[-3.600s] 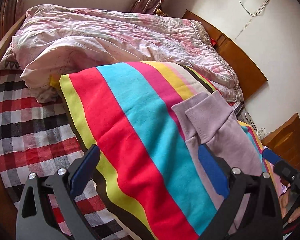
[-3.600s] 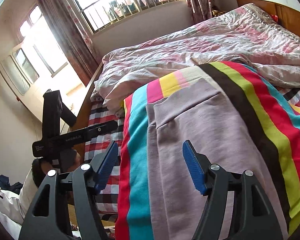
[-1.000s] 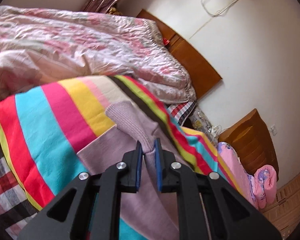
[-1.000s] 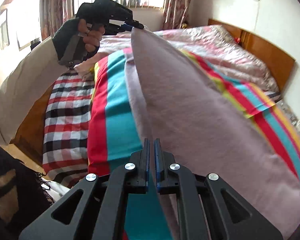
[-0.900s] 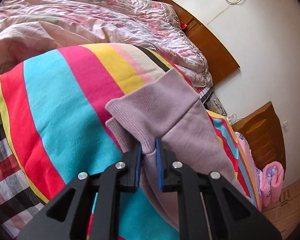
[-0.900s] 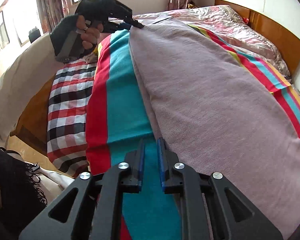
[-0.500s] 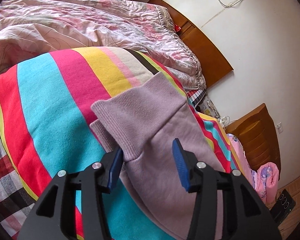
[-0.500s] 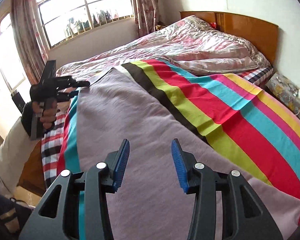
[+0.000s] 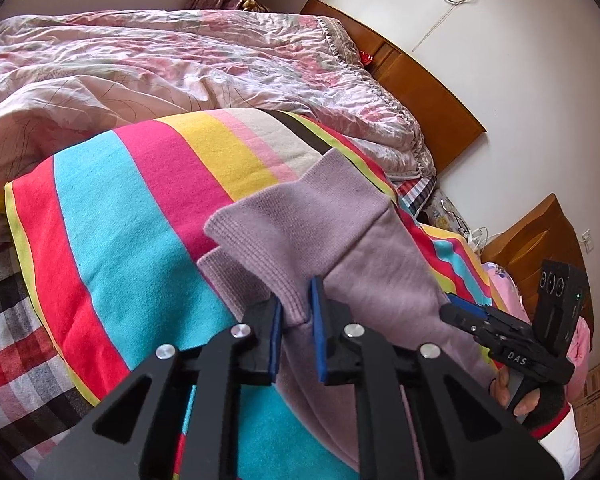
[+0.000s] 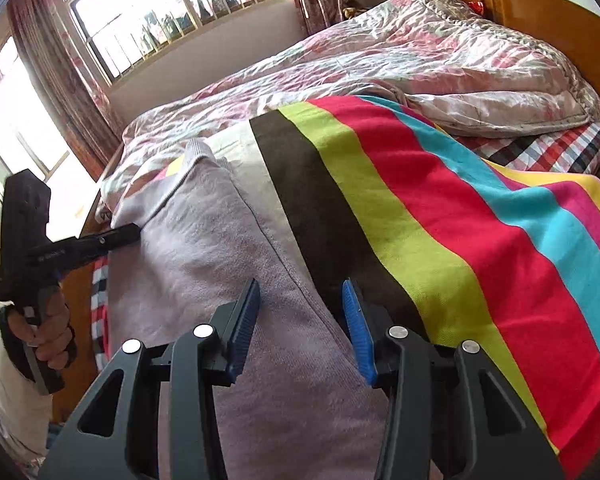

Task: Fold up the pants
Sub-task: 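Open both tools and withdraw them from the sweatpants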

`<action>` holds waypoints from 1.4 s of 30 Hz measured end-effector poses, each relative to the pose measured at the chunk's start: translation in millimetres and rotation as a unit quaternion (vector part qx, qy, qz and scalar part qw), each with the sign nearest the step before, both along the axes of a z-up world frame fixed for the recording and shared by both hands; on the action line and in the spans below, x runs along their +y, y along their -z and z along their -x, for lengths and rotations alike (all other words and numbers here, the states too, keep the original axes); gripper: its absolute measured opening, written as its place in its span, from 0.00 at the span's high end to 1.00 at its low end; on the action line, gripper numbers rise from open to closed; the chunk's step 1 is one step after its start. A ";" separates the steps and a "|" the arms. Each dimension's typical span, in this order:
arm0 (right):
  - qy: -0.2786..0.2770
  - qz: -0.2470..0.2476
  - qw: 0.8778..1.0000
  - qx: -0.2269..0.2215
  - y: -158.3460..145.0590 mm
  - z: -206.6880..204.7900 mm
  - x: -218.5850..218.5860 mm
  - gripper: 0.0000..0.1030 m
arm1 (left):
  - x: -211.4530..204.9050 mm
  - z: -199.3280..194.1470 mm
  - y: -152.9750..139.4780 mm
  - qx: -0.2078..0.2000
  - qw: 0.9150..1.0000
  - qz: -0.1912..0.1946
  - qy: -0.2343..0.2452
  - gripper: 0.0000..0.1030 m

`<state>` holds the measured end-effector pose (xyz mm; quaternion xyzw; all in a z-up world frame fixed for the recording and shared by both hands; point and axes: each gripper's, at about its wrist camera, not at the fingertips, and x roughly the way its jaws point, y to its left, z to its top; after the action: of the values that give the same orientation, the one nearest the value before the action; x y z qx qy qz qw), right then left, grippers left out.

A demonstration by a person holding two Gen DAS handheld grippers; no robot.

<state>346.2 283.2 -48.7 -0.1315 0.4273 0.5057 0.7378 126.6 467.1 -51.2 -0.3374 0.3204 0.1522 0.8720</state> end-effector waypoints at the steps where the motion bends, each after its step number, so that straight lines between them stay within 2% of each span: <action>1: -0.002 -0.003 1.000 -0.018 -2.7 6.2 1.0 0.83 | -2.4 1.0 -4.2 -0.004 1.000 -0.008 0.000 0.88; 2: 0.000 -0.004 0.999 -0.041 -7.4 12.9 0.6 0.89 | -4.5 2.8 -10.4 -0.011 1.000 -0.017 -0.001 0.89; 4: 0.007 -0.016 0.997 -0.072 -20.0 23.4 -2.7 0.91 | -10.7 9.0 -24.5 -0.029 0.999 -0.036 0.001 0.89; 5: 0.016 -0.024 0.997 -0.076 -23.9 21.9 -4.9 0.91 | -12.7 10.3 -28.1 -0.031 0.999 -0.045 0.002 0.89; 7: 0.037 -0.025 0.997 -0.065 -22.5 18.5 -5.0 0.91 | -13.0 4.9 -22.0 -0.003 0.999 -0.052 0.002 0.88; 9: 0.031 0.009 0.999 -0.036 -3.5 15.3 1.8 0.91 | -5.2 -1.9 0.8 0.029 0.999 -0.015 0.005 0.87; 11: 0.037 0.006 0.999 -0.016 5.4 13.7 -1.1 0.88 | 1.6 1.3 15.9 0.027 0.999 0.016 0.011 0.83; 12: 0.048 0.002 0.999 -0.009 2.9 13.0 -5.9 0.82 | 5.2 4.7 17.3 0.016 0.999 0.029 0.012 0.82; 13: 0.059 -0.003 0.998 -0.002 -1.4 11.8 -11.5 0.63 | 9.7 8.0 18.6 0.007 0.999 0.049 0.011 0.76; 14: 0.071 -0.013 0.997 0.002 -7.9 13.0 -20.2 0.48 | 14.2 10.8 19.0 -0.005 0.998 0.069 0.010 0.64; 15: 0.078 -0.035 0.996 0.002 -16.9 16.8 -32.0 0.29 | 17.4 13.6 17.8 -0.016 0.996 0.084 0.008 0.58; 16: 0.079 -0.049 0.996 0.000 -25.7 22.2 -43.8 0.29 | 19.0 17.7 14.6 -0.018 0.996 0.086 -0.005 0.51; 17: 0.087 -0.056 0.995 -0.014 -34.8 30.6 -58.9 0.29 | 17.9 23.6 8.0 -0.011 0.997 0.069 -0.034 0.37; 18: 0.100 -0.054 0.993 -0.034 -41.8 39.4 -75.4 0.29 | 14.4 29.9 -1.5 -0.005 0.997 0.036 -0.065 0.34; 20: 0.133 -0.041 0.988 -0.064 -49.9 53.7 -116.4 0.29 | 0.3 35.8 -22.8 -0.014 0.997 -0.010 -0.075 0.34; 22: 0.176 -0.027 0.981 -0.076 -49.7 61.9 -167.3 0.29 | -27.2 34.5 -43.1 -0.033 0.997 -0.043 -0.046 0.32; 23: 0.199 -0.021 0.977 -0.072 -47.8 64.6 -195.8 0.29 | -45.7 30.1 -50.5 -0.038 0.997 -0.056 -0.022 0.27; 25: 0.239 -0.013 0.969 -0.054 -40.7 67.6 -250.7 0.29 | -92.0 13.5 -57.3 -0.041 0.995 -0.072 0.053 0.21; 29: 0.348 0.026 0.935 -0.057 -29.9 83.5 -356.7 0.29 | -194.2 -23.2 -46.3 -0.020 0.976 -0.086 0.201 0.20; 32: 0.422 0.013 0.905 -0.056 -28.4 109.0 -436.4 0.29 | -272.9 -51.2 -40.4 -0.010 0.950 -0.083 0.302 0.20; 34: 0.473 0.003 0.880 -0.051 -26.4 130.6 -492.1 0.29 | -327.0 -69.7 -41.2 -0.009 0.924 -0.094 0.372 0.18; 38: 0.572 -0.026 0.819 -0.033 -23.0 167.3 -615.7 0.29 | -415.8 -104.0 -31.9 -0.002 0.884 -0.113 0.454 0.15; 40: 0.610 -0.068 0.789 -0.008 -14.9 180.8 -681.6 0.29 | -451.7 -121.4 -20.6 0.014 0.871 -0.106 0.480 0.15; 42: 0.638 -0.095 0.763 0.026 -0.8 188.0 -736.6 0.29 | -482.0 -134.7 -7.0 0.033 0.864 -0.100 0.493 0.15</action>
<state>158.3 -453.4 -47.9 0.2559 0.3810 -0.0407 0.8875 261.3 -14.9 -44.2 -0.0413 0.4566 -0.2553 0.8513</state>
